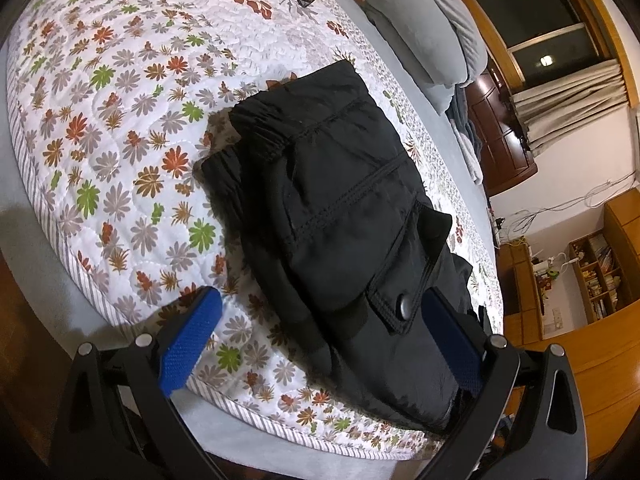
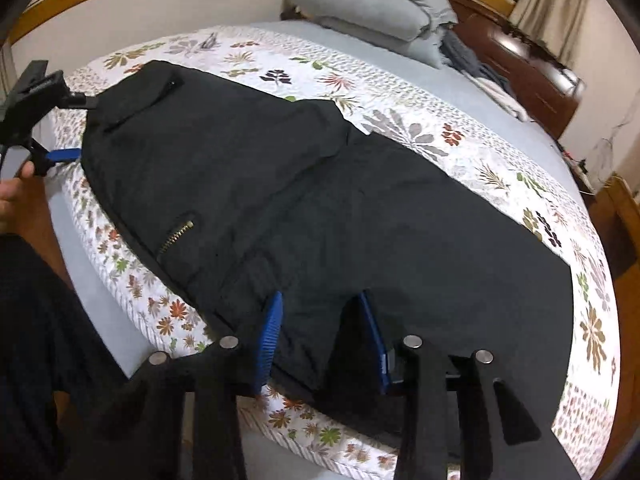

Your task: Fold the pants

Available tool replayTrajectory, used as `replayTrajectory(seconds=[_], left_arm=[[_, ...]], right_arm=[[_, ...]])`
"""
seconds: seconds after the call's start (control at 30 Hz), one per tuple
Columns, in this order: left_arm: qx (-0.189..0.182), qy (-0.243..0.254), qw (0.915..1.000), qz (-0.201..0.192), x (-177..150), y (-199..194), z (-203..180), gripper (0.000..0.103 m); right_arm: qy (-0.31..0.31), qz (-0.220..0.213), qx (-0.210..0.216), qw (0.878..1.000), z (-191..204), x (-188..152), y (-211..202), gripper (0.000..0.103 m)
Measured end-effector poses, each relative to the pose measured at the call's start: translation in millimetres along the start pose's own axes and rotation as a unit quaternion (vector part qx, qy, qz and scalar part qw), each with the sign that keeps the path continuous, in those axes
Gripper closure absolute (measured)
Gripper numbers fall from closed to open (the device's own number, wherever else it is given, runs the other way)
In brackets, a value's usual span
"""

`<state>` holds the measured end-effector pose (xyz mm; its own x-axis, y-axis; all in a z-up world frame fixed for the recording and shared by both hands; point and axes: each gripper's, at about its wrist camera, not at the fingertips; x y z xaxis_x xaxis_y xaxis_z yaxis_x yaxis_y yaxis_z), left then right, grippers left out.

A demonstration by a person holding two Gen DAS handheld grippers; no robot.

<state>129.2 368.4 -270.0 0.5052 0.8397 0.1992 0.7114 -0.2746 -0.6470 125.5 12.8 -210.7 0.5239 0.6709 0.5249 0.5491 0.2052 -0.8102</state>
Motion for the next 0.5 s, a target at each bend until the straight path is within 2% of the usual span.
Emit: replayTrajectory(seconds=[0.07,0.13,0.2,0.23,0.27,0.3,0.4,0.5], left_arm=[[0.004,0.005,1.0000,-0.001,-2,-1,-2,0.003],[0.005,0.006,1.0000,-0.004,-4,-1,-4,0.003],[0.006,0.001,1.0000,-0.007,-5,-1,-4,0.003],[0.008,-0.001,0.9999,-0.008,-5,0,-5,0.003],[0.013,-0.001,0.9999,-0.010,-6,0,-6,0.003],[0.017,-0.001,0.9998,-0.011,-6,1,-7,0.003],[0.039,0.010,0.9991,-0.016,-7,3,-14,0.003],[0.055,0.021,0.9981,-0.017,-9,6,-20,0.003]], right_arm=[[-0.018,-0.004,0.027,0.999,-10,19,-15,0.058],[-0.036,-0.008,0.053,0.998,-17,44,-25,0.045],[-0.052,-0.006,0.095,0.994,-24,74,-31,0.038],[-0.059,-0.005,0.124,0.990,-26,94,-32,0.031],[-0.065,0.003,0.161,0.985,-29,117,-28,0.026],[-0.067,0.006,0.178,0.982,-29,129,-25,0.020],[-0.079,0.035,0.264,0.961,-24,194,3,0.020],[-0.093,0.064,0.318,0.941,-11,247,35,0.016]])
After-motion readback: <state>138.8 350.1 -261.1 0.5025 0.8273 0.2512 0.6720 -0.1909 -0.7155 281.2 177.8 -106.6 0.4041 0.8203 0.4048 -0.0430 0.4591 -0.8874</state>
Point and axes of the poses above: each gripper's, at about its wrist camera, not at the fingertips, and y roughly the way its jaws point, z to its left, x to its top, and after that the axes turned 8 degrees about -y, right-handed
